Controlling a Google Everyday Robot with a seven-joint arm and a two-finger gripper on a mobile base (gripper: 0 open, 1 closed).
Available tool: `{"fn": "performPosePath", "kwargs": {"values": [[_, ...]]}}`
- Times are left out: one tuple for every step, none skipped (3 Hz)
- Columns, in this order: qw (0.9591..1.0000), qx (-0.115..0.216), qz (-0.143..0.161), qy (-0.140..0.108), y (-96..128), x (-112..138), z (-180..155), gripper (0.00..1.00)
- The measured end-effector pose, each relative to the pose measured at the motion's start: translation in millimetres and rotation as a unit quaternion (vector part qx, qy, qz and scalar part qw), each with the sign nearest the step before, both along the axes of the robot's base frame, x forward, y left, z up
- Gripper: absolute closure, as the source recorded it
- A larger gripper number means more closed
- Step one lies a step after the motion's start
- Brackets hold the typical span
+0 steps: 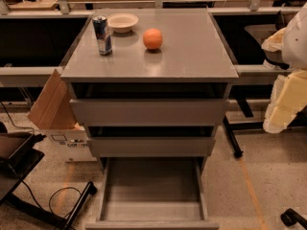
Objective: Place redbull can into bottom drawer
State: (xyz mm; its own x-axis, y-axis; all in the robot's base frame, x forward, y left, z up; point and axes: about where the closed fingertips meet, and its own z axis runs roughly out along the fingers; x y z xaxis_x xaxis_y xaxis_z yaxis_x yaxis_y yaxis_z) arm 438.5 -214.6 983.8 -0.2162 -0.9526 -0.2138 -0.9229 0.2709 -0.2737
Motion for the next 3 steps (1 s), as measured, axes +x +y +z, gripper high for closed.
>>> {"fn": "performPosePath", "kwargs": {"values": [[1.0,0.0,0.0,0.0,0.0,0.0,0.0,0.0],[0.9992,0.036,0.001,-0.018,11.4,11.3,-4.8,0.0],[0.9939,0.102,0.015,-0.038,33.2,36.7,-20.1,0.0]]}}
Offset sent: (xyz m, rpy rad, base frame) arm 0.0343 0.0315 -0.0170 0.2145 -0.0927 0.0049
